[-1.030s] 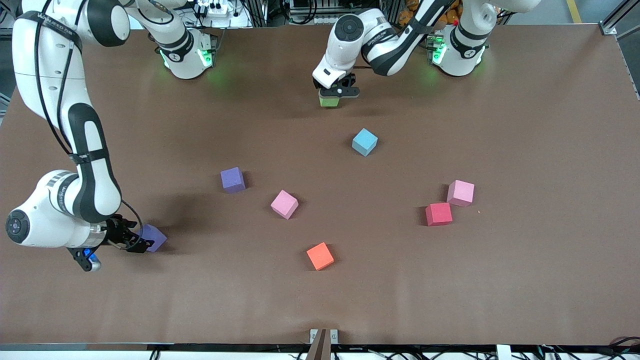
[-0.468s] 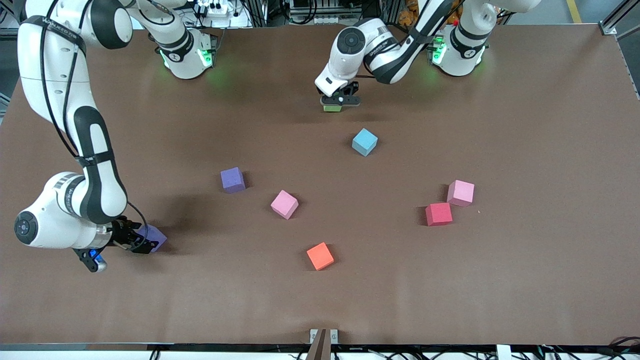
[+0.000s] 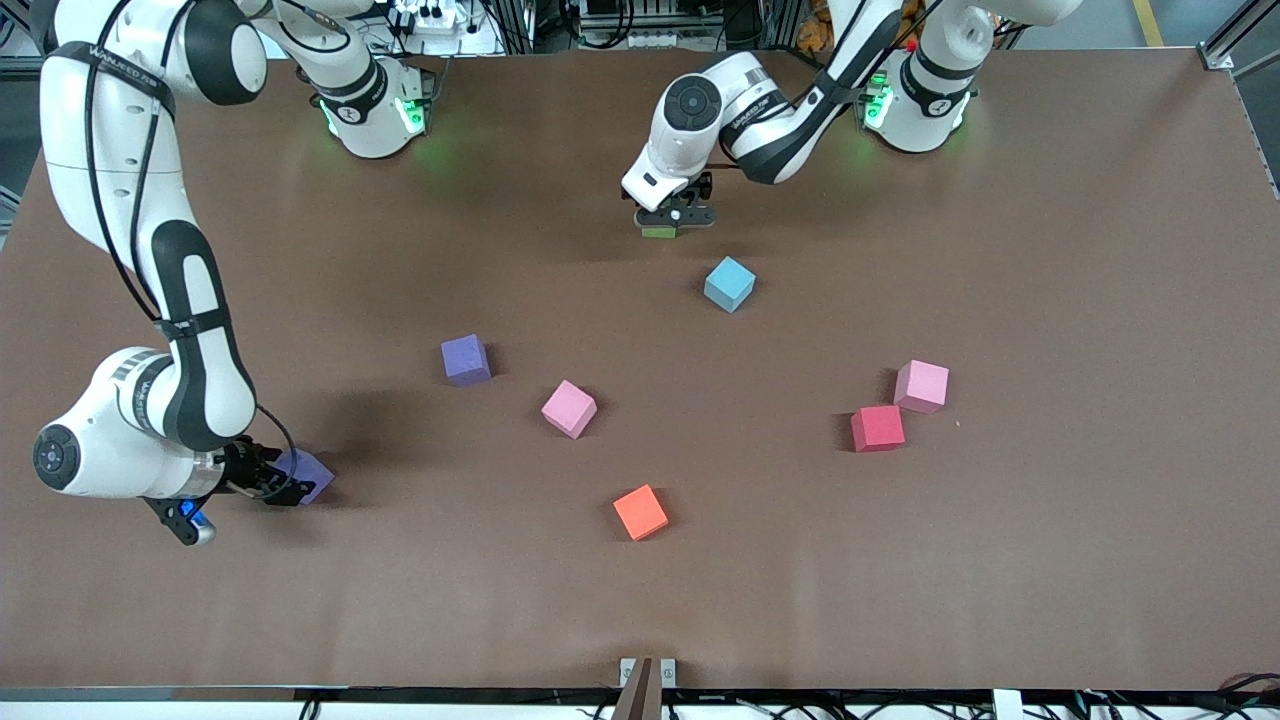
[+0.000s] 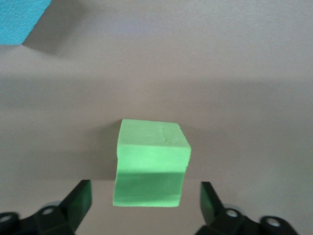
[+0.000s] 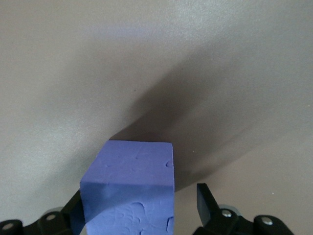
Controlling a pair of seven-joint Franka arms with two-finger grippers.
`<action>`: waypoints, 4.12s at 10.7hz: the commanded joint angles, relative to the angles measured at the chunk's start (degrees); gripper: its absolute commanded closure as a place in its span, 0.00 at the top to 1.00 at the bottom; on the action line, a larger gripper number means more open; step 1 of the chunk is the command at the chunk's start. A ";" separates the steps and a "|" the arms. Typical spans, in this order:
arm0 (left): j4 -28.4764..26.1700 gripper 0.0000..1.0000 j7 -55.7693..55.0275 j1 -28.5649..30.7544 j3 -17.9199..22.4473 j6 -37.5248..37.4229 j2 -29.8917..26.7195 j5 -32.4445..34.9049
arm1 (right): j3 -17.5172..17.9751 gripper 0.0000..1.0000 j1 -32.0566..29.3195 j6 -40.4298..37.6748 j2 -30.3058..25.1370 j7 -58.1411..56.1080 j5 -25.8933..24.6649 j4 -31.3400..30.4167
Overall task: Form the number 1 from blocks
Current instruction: 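Grasp the cyan cube with the left gripper while the right gripper lifts blue, then place the blue cube with the right gripper while the left gripper holds cyan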
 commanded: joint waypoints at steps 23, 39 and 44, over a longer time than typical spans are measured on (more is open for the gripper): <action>1.61 1.00 -21.93 16.64 4.78 -5.30 -1.53 3.21 | 3.74 0.47 32.70 13.74 -33.17 9.80 -6.22 -31.95; 7.04 0.00 7.99 23.03 12.16 -6.69 -8.46 6.46 | 4.19 0.48 63.46 29.94 -23.00 31.25 -6.05 -37.27; 24.43 0.00 27.26 28.41 15.76 -24.13 -8.56 8.13 | 4.19 0.51 65.76 29.23 -19.47 33.10 -6.05 -33.92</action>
